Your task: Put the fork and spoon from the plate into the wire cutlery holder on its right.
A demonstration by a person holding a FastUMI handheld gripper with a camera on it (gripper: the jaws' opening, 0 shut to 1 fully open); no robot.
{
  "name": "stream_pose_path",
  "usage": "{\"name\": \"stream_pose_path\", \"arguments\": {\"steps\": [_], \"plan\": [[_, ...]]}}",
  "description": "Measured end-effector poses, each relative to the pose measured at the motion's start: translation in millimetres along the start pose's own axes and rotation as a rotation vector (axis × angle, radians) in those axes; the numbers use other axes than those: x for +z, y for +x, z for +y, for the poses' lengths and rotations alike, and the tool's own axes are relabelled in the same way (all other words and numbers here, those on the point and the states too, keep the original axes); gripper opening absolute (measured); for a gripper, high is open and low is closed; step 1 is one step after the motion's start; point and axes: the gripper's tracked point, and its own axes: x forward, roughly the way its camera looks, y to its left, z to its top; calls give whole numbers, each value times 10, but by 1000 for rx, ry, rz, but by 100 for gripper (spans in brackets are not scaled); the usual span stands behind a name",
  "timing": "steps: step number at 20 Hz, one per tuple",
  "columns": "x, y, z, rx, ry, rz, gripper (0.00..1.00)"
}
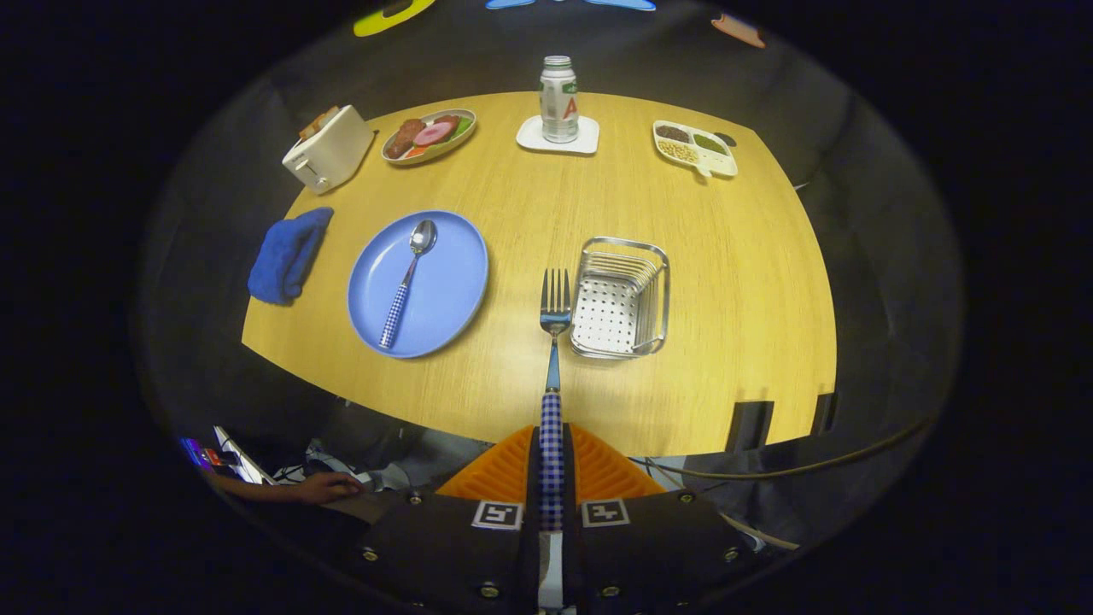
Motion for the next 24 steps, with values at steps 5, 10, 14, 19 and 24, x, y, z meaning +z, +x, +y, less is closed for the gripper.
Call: {"name": "stream_pose_path", "arguments": {"steps": [5, 10, 14, 19, 24], "plan": [[-33, -51, -310, -22, -12, 84, 11], [128, 28, -440, 5, -37, 200, 11], [262, 213, -602, -30, -97, 260, 11], [396, 407, -617, -23, -94, 303, 11], [549, 466, -530, 33, -17, 204, 17]]}}
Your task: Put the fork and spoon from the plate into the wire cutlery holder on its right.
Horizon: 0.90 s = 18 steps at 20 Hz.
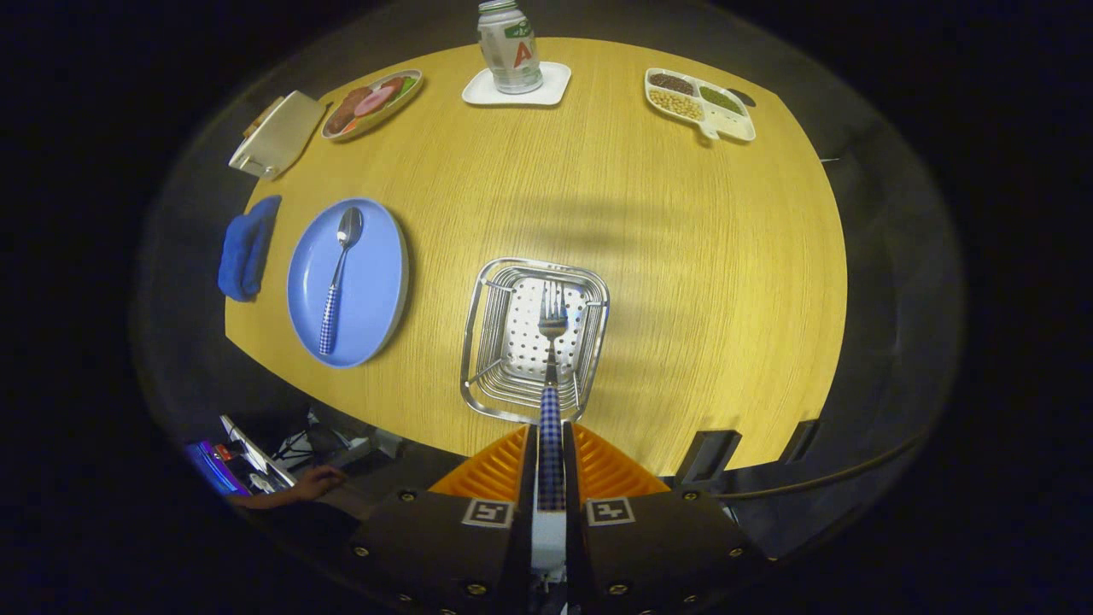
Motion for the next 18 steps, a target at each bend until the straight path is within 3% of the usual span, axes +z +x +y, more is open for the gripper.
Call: {"name": "stream_pose_path", "arguments": {"steps": [2, 7, 8, 9, 10, 11, 15, 18], "plan": [[-30, 13, -22, -15, -7, -34, 59], [-141, -7, 11, 3, 26, -82, 61], [-139, -47, -34, -9, 29, -100, 76], [-132, -83, -36, -8, 34, -122, 82], [-147, -133, -64, -26, 50, -149, 96], [-154, -214, -59, -35, 68, -182, 100], [-279, -691, 341, -31, 85, -354, 100], [-244, -764, 946, 0, -22, -452, 100]]}}
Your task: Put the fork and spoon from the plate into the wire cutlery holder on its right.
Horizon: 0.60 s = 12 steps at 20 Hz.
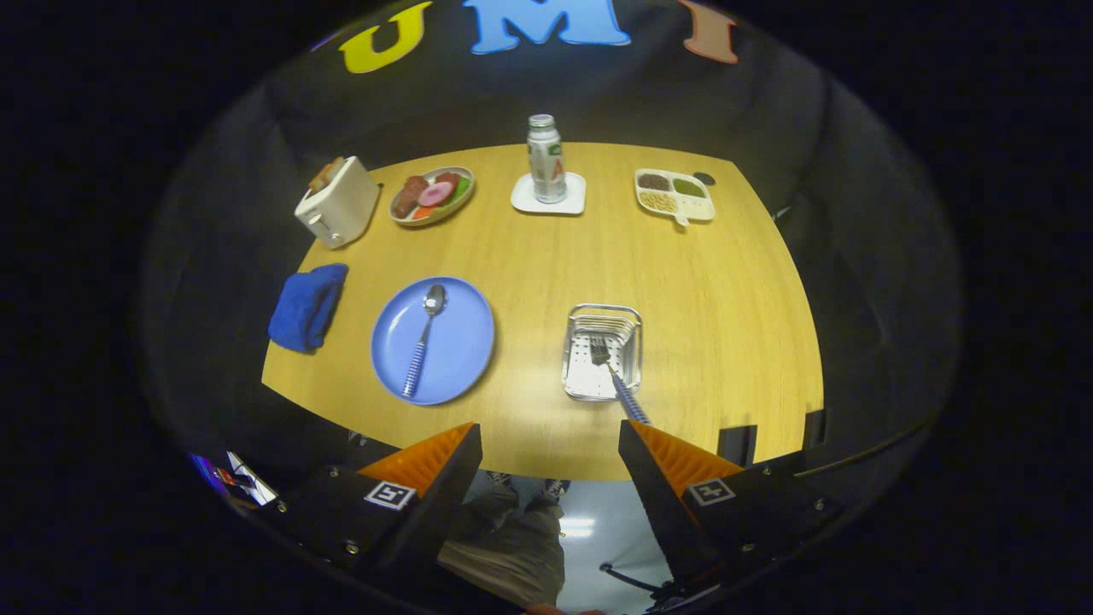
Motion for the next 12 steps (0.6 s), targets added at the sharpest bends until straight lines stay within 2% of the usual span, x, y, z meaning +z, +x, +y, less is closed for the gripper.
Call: {"name": "stream_pose_path", "arguments": {"steps": [2, 5, 12], "plan": [[-20, 162, 398, 49, -40, -18, 100], [18, 532, 851, 108, -30, -34, 100], [-2, 1372, 1366, 104, 21, 4, 100]]}}
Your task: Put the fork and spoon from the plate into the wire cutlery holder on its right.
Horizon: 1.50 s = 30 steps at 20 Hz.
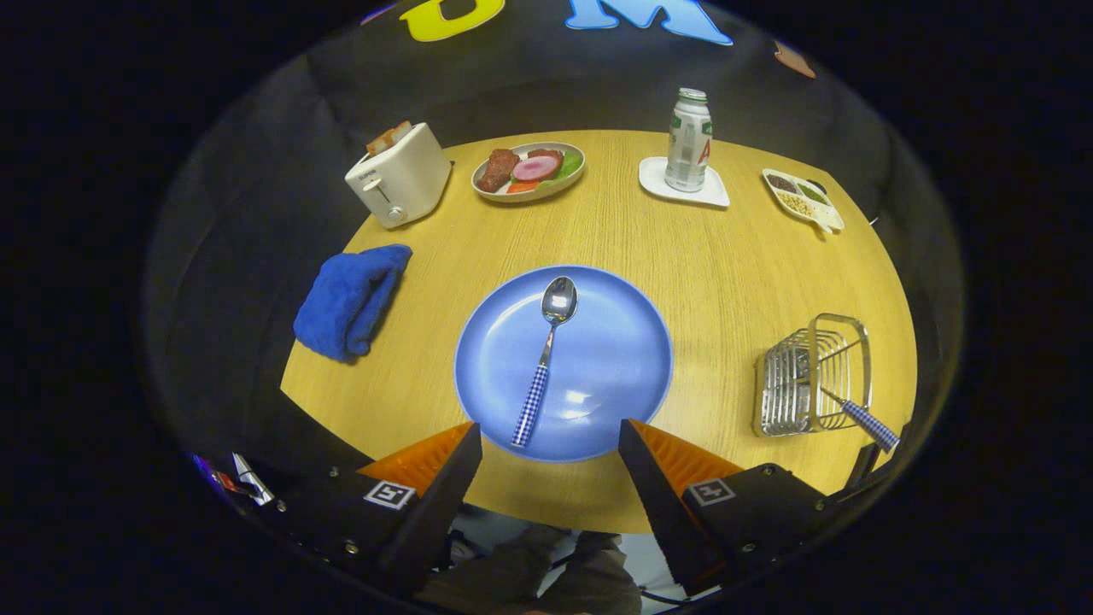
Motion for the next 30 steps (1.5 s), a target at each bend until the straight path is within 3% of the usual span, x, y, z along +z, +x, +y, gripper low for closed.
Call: {"name": "stream_pose_path", "arguments": {"steps": [4, 9, 14, 16, 18, 23, 24, 26, 30], "plan": [[-62, 404, 106, -26, 66, 46, 100], [-78, 561, 102, -81, 65, 59, 100], [-156, 684, 140, -101, 49, 88, 87], [-213, 730, 133, -113, 63, 112, 73], [-204, 739, 105, -138, 72, 109, 47], [-194, 789, 146, -153, 36, 138, 47], [-200, 802, 28, -203, 42, 128, 46], [-137, 815, 39, -191, 53, 135, 13], [-177, 753, 25, -153, 38, 167, 14]]}}
